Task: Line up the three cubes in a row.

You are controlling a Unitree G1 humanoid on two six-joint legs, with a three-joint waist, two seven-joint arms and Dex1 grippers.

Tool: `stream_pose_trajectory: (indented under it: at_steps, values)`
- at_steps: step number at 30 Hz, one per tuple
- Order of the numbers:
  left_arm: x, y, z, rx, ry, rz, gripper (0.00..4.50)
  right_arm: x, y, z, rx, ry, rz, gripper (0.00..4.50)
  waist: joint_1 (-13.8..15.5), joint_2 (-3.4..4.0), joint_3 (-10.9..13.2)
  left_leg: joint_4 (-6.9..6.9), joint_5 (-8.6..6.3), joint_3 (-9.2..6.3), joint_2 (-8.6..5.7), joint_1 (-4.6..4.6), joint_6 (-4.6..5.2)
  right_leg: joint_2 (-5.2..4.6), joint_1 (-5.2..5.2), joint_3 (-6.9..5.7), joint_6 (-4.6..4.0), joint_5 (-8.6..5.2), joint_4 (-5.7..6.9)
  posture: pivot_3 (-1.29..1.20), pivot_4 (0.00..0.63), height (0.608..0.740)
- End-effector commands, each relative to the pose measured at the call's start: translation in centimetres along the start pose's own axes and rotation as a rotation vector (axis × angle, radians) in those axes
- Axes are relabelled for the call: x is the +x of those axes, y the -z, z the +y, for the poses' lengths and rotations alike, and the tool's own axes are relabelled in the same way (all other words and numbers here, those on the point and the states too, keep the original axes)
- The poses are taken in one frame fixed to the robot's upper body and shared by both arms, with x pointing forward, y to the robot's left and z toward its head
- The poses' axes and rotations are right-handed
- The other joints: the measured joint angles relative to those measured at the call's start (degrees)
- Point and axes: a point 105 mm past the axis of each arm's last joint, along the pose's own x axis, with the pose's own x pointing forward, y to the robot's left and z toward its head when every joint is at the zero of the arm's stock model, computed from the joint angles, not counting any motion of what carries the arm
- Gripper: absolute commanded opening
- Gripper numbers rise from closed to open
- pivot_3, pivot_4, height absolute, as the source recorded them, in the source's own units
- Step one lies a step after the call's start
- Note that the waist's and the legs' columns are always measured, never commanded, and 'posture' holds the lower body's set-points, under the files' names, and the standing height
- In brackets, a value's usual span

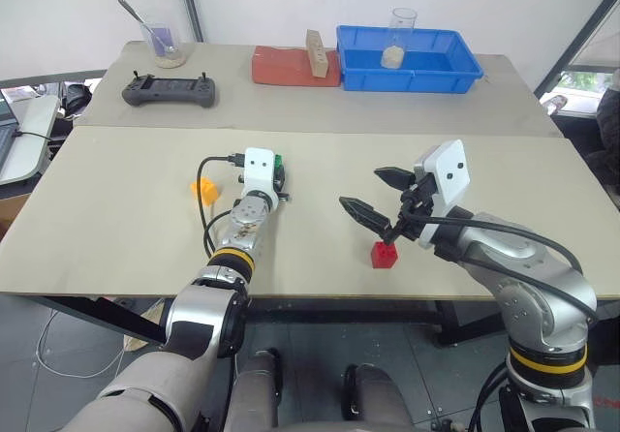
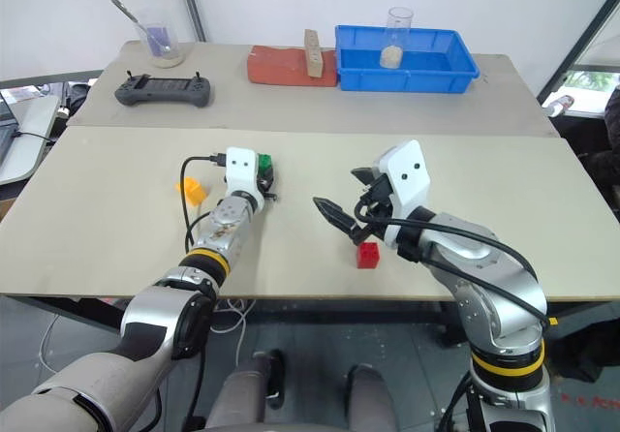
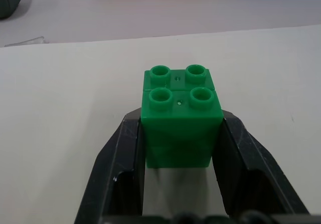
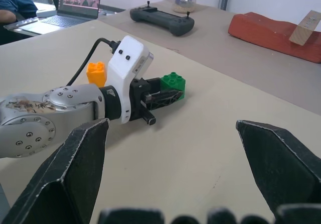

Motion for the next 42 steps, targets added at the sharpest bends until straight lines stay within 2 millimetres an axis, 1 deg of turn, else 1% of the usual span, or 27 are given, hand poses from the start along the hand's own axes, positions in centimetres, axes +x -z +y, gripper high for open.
stream_pose_trajectory:
  at_steps: [1, 4, 7, 8, 11, 14, 16, 18, 22, 27, 31, 35, 42]
  values:
    - [0.0, -1.3, 0.1, -0.008, 0.004, -0.060, 1.35, -0.2, -1.0, 0.2, -0.027, -0.015, -0.043, 4.50, 0.0, 0.00, 0.0, 0.00, 0.00, 0.00, 0.00, 0.00, 0.00, 0.00, 0.00, 0.01, 0.00, 0.00, 0.00, 0.00, 0.150, 0.740]
    - [-0.3, -2.1, -0.7, -0.009, 0.084, -0.110, 1.35, -0.1, -1.0, 0.3, -0.036, -0.032, -0.039, 4.50, -0.2, 0.00, 0.0, 0.00, 0.00, 0.00, 0.00, 0.00, 0.00, 0.00, -0.01, 0.00, 0.00, 0.00, 0.00, 0.00, 0.150, 0.740]
    - [-1.9, -2.7, -1.9, 0.020, 0.272, -0.155, 1.35, -0.6, -1.3, 0.3, -0.059, -0.075, -0.037, 4.50, -0.6, 0.00, 0.0, -0.02, 0.00, 0.01, 0.00, -0.01, 0.00, 0.00, -0.01, 0.01, -0.01, 0.00, -0.01, 0.00, 0.150, 0.740]
    - [-2.9, -2.6, -2.3, 0.021, 0.356, -0.160, 1.35, -0.9, -1.4, 0.3, -0.069, -0.096, -0.033, 4.50, -0.9, 0.01, 0.0, -0.03, 0.00, 0.01, 0.00, 0.00, 0.00, 0.00, -0.01, 0.02, -0.02, -0.01, 0.00, 0.00, 0.150, 0.740]
    - [-7.6, -2.1, -3.8, 0.101, 0.671, -0.151, 1.35, -1.7, -1.2, 0.1, -0.118, -0.155, 0.010, 4.50, -1.8, 0.01, 0.0, -0.13, 0.00, 0.02, 0.03, 0.02, 0.00, 0.00, -0.03, 0.04, -0.10, -0.04, 0.01, 0.00, 0.150, 0.740]
    - [-11.8, -1.4, -4.3, 0.185, 0.915, -0.100, 1.35, -2.7, -0.7, 0.4, -0.146, -0.220, 0.059, 4.50, -2.3, 0.03, 0.0, -0.18, 0.00, 0.02, 0.09, 0.07, 0.00, 0.04, -0.04, 0.03, -0.21, -0.11, 0.08, 0.00, 0.150, 0.740]
    - [-13.8, -0.6, -4.3, 0.252, 1.042, -0.058, 1.35, -3.6, -0.4, 0.8, -0.150, -0.275, 0.094, 4.50, -2.2, 0.03, 0.0, -0.20, 0.00, 0.02, 0.12, 0.12, -0.01, 0.04, -0.04, 0.00, -0.52, -0.29, 0.10, 0.00, 0.150, 0.740]
    - [-14.7, -0.1, -4.1, 0.298, 1.128, -0.028, 1.35, -4.3, -0.1, 1.3, -0.150, -0.320, 0.121, 4.50, -1.9, 0.04, 0.0, -0.18, -0.01, 0.03, 0.13, 0.13, -0.02, 0.01, -0.02, -0.06, -0.61, -0.35, 0.07, 0.00, 0.150, 0.740]
    - [-15.3, 0.6, -4.5, 0.350, 1.277, 0.008, 1.35, -5.4, 0.6, 2.3, -0.131, -0.398, 0.178, 4.50, -1.3, 0.03, 0.0, -0.13, -0.02, 0.06, 0.12, 0.12, -0.03, -0.06, -0.03, -0.06, -0.54, -0.31, -0.04, 0.00, 0.150, 0.740]
    - [-14.4, 1.1, -5.3, 0.390, 1.357, 0.012, 1.35, -5.9, 1.2, 2.5, -0.119, -0.397, 0.195, 4.50, -1.0, 0.03, 0.0, -0.10, -0.02, 0.04, 0.10, 0.11, -0.03, -0.14, -0.04, -0.19, -0.53, -0.31, -0.13, 0.00, 0.150, 0.740]
    - [-13.3, 1.5, -5.7, 0.425, 1.374, 0.007, 1.35, -6.4, 1.3, 2.3, -0.110, -0.383, 0.199, 4.50, -1.1, 0.01, 0.0, -0.05, 0.00, 0.02, 0.06, 0.08, 0.00, -0.09, 0.07, -0.10, -0.46, -0.27, -0.09, 0.00, 0.150, 0.740]
    - [-13.0, 1.6, -6.4, 0.424, 1.416, -0.004, 1.35, -6.9, 1.5, 2.2, -0.108, -0.376, 0.206, 4.50, -1.1, 0.01, 0.0, 0.00, 0.01, 0.02, 0.06, 0.07, 0.01, -0.08, 0.09, -0.09, -0.43, -0.26, -0.08, 0.00, 0.150, 0.740]
    - [-12.1, 1.9, -7.1, 0.415, 1.374, -0.015, 1.35, -7.0, 1.5, 2.0, -0.109, -0.357, 0.204, 4.50, -1.0, 0.00, 0.0, 0.08, 0.01, 0.00, 0.04, 0.07, 0.02, -0.08, 0.14, -0.08, -0.29, -0.30, -0.08, 0.00, 0.150, 0.740]
